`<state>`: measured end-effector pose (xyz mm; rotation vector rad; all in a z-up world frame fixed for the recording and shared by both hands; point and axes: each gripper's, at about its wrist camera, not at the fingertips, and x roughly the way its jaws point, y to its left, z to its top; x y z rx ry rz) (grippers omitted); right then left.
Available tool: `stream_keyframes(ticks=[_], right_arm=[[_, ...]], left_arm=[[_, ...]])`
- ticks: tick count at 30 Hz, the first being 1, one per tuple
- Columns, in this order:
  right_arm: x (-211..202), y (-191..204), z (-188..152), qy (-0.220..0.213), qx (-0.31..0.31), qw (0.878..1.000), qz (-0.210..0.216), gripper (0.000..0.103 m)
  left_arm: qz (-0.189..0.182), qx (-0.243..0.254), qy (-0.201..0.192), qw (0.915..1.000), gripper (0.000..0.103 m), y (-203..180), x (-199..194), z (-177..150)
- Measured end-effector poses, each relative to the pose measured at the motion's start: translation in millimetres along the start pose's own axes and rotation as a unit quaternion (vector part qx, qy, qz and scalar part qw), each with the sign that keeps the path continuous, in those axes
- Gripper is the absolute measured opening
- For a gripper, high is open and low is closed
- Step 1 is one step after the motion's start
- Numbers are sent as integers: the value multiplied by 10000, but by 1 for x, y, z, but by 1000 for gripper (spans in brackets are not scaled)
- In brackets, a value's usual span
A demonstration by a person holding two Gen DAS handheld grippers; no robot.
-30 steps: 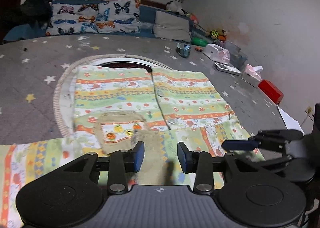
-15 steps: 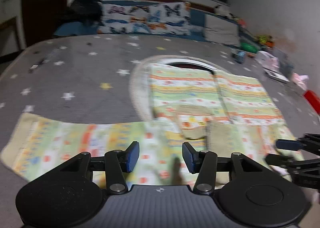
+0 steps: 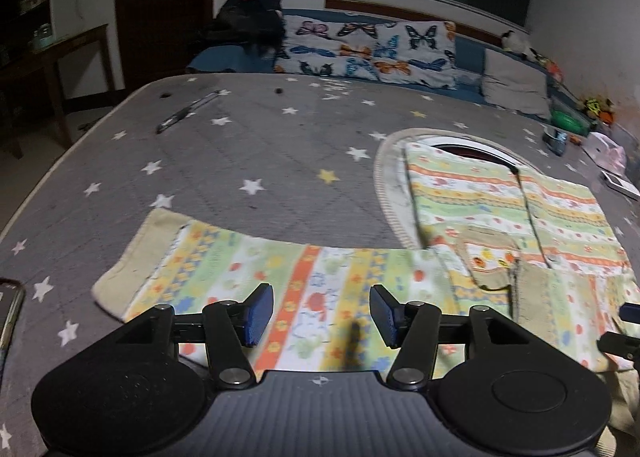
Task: Fold clothes
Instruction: 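Grasp the other sleeve edge with the left gripper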
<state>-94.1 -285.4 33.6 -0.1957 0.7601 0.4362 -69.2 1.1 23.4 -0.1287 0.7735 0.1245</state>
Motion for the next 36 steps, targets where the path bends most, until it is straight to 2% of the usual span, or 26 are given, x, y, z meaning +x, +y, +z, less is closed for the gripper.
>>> stream_keyframes(ticks=[5, 10, 17, 23, 25, 26, 27, 28, 29, 30, 33, 36], right_arm=[[-1, 3, 2, -25, -14, 10000, 7, 54], [-3, 3, 3, -59, -14, 10000, 2, 56], [0, 1, 1, -44, 69, 10000, 41, 56], [0, -1, -1, -70, 148, 9998, 69, 56], [0, -2, -1, -81, 176, 9998, 74, 56], [0, -3, -1, -86, 190, 9998, 77, 56], [-1, -4, -2, -91, 204, 9997, 79, 56], [-1, -4, -2, -97, 218, 9997, 82, 56], [-1, -5, -2, -102, 232, 9996, 84, 56], [-1, -5, -2, -107, 246, 9996, 86, 56], [-5, -8, -3, -156, 305, 9994, 76, 56], [-9, -12, -4, -225, 384, 9990, 59, 56]], left_arm=[[412, -287, -126, 9987, 59, 21, -1, -3], [843, -773, -345, 9928, 59, 55, -6, -13], [969, -1592, -512, 9811, 59, 103, -11, -23], [944, -1755, -573, 9783, 56, 112, -7, -25], [985, -1735, -593, 9781, 45, 109, -5, -24], [1028, -1728, -608, 9777, 36, 110, -3, -24], [1043, -1736, -618, 9773, 21, 110, -2, -23], [1045, -1753, -625, 9769, 15, 111, -1, -22], [966, -1814, -629, 9766, 8, 113, -1, -22], [842, -1856, -687, 9766, 6, 112, -4, -20], [417, -1782, -1000, 9780, 5, 101, -19, -11], [-248, -1633, -1217, 9787, 5, 77, -36, 8]])
